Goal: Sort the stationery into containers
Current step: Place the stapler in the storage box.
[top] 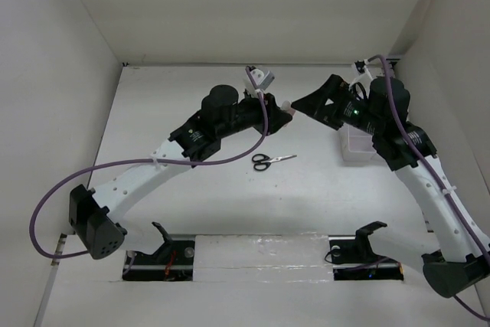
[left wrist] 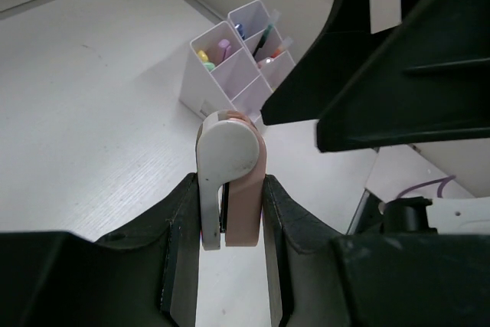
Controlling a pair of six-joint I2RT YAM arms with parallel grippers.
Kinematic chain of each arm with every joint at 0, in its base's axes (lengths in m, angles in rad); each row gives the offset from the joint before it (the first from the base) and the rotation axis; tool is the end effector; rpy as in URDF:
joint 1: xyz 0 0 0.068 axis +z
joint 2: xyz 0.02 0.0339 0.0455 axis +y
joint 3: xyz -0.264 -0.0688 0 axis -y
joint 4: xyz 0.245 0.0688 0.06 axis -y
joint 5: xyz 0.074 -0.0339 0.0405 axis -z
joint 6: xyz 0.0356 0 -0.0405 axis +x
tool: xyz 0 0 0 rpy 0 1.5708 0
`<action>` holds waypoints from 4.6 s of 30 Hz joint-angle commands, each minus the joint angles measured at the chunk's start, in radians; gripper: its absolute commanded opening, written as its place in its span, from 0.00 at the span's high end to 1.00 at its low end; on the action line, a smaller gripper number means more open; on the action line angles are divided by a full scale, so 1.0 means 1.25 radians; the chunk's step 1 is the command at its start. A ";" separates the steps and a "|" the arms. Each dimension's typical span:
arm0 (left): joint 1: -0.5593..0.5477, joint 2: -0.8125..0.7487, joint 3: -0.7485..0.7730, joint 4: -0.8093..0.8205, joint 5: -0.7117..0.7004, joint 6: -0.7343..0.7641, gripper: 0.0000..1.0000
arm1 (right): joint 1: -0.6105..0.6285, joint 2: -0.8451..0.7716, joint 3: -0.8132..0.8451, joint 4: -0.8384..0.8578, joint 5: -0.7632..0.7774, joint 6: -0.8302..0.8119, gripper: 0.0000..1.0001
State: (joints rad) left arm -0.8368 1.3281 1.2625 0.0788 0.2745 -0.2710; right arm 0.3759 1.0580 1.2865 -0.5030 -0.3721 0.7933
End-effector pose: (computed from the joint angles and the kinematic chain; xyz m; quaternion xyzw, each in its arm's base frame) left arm 0.2026 -0.2390 0.4150 0.2877 0.6410 -0.4526 0.5491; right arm 0.1987 0.0923 0.4284 0.0531 0.7896 0.4504 0.4134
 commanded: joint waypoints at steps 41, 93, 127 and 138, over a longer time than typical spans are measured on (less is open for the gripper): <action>0.002 0.049 0.098 -0.013 0.020 0.016 1.00 | 0.093 0.036 -0.070 0.215 0.020 -0.021 1.00; 0.039 -0.091 -0.017 -0.460 -0.553 -0.233 0.00 | -0.406 -0.206 -0.344 0.215 0.336 -0.501 1.00; 0.039 -0.300 -0.191 -0.402 -0.688 -0.199 0.00 | -0.406 -0.179 -0.364 0.130 0.452 -0.366 1.00; 0.039 -0.308 -0.199 -0.403 -0.690 -0.199 0.00 | -0.406 -0.170 -0.395 0.148 0.406 -0.359 1.00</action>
State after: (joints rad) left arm -0.7898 0.9417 1.0206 -0.4316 -0.5629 -0.5320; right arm -0.1249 0.8448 0.8028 -0.3637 0.1463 0.3367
